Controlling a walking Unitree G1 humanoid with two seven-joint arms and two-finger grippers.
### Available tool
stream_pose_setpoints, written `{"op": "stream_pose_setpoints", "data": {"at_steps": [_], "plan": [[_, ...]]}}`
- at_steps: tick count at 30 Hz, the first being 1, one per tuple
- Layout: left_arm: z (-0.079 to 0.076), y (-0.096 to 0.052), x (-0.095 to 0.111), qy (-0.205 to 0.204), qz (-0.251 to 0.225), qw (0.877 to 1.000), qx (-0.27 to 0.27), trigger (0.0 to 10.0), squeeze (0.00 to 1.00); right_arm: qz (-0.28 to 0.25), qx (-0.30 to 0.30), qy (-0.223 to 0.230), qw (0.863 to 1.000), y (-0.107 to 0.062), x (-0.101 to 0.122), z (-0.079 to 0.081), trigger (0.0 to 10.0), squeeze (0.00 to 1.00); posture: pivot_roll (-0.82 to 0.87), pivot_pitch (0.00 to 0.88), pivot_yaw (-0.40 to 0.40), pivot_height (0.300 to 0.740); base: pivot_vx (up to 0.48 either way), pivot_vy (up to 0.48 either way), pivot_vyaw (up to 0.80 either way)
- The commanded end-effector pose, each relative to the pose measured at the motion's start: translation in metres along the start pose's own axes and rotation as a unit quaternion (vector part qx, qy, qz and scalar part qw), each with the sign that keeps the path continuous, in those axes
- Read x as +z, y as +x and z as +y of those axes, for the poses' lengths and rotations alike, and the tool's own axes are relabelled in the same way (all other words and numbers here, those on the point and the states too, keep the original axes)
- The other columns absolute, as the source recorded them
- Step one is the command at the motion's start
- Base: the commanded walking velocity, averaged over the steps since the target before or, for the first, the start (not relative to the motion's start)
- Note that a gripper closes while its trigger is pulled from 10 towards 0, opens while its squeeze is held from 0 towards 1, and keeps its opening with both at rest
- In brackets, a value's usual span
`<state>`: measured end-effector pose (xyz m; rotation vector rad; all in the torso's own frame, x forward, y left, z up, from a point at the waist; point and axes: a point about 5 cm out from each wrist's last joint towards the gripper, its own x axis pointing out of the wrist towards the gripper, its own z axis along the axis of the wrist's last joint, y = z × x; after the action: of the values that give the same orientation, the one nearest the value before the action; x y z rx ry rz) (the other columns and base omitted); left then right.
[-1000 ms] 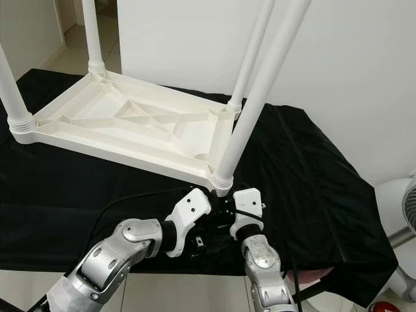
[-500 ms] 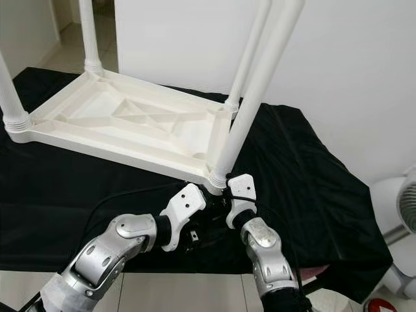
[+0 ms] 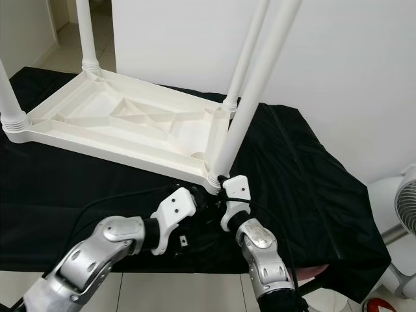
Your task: Building children table
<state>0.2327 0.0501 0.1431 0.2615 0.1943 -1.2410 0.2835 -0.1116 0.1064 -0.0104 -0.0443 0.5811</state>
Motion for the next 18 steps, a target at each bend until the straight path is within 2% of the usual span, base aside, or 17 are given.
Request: {"op": "stream_pose_setpoints", "data": {"at_steps": [1,3,10,15,18], "plan": [[0.012,-0.010,-0.015,-0.019,0.039,0.998,0.045,10.0,0.00,-0.016,0.015,-0.002,1.000,-0.003,0.006,0.000,10.0,0.00,0.03,0.000,-0.180,0.740,0.000,0.000,0.00],[0.002,-0.018,-0.018,-0.014,0.035,0.999,0.016,10.0,0.00,-0.014,0.006,-0.001,1.000,-0.004,0.006,-0.003,10.0,0.00,0.04,0.000,-0.181,0.740,0.000,0.000,0.00],[-0.012,-0.023,-0.021,-0.031,0.039,0.998,-0.024,10.0,0.00,-0.018,0.007,0.005,1.000,-0.002,0.007,-0.004,10.0,0.00,0.04,0.000,-0.188,0.740,0.000,0.000,0.00],[-0.015,-0.026,-0.022,-0.031,0.041,0.998,-0.033,10.0,0.00,-0.020,0.007,0.007,1.000,-0.001,0.008,-0.004,10.0,0.00,0.04,0.000,-0.188,0.740,0.000,0.000,0.00],[-0.007,-0.033,-0.026,-0.036,0.051,0.998,-0.004,10.0,0.00,-0.030,0.006,0.008,1.000,0.005,0.014,-0.009,10.0,0.00,0.04,0.000,-0.191,0.740,0.000,0.000,0.00]]}}
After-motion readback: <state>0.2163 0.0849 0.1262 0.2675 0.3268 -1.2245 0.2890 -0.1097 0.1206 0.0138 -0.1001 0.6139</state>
